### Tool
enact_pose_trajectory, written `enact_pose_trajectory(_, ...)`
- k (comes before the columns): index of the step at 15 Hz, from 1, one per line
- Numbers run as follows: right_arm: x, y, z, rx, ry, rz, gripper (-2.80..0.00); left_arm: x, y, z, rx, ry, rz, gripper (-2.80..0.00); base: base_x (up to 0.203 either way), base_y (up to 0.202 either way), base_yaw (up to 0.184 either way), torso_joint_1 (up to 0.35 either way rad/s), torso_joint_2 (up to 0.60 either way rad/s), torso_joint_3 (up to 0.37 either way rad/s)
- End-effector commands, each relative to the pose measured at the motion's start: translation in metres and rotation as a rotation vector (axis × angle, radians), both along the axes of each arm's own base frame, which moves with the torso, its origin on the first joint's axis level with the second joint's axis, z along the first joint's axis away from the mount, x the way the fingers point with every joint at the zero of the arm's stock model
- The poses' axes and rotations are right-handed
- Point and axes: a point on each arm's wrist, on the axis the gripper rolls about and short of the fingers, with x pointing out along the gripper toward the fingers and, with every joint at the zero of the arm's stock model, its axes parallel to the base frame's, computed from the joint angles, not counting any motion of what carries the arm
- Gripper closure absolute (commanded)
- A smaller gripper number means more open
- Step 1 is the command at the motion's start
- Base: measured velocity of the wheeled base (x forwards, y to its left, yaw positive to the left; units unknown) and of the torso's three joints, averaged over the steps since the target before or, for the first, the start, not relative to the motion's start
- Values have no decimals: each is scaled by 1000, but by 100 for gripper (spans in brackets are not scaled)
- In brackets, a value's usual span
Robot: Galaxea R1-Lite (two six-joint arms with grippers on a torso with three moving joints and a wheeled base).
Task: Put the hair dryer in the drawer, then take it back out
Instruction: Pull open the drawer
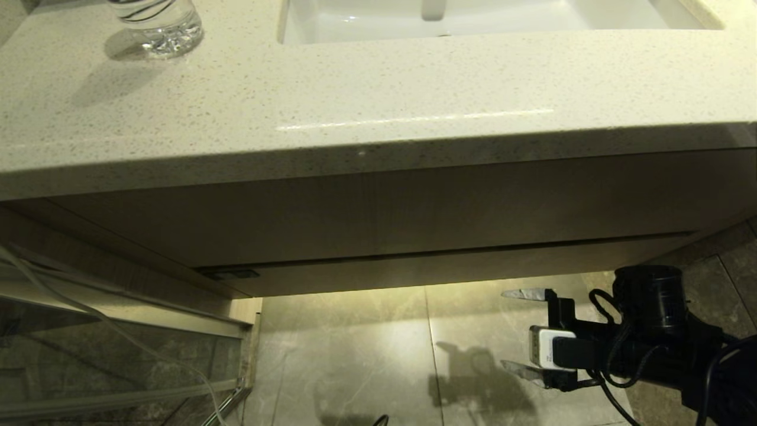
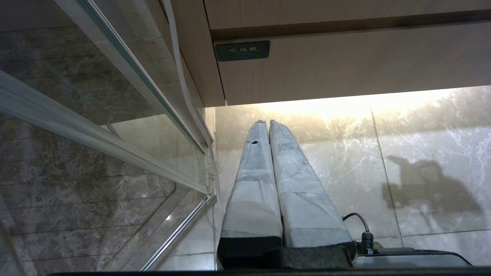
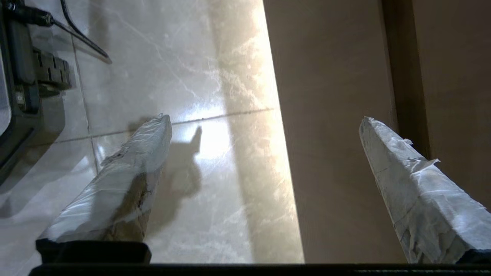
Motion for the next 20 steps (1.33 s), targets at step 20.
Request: enact_pose_trajectory(20,21,-51,-7,-37,61,-337,-280,0,0,0,0,0,2,0,0,0,0,0,0,0)
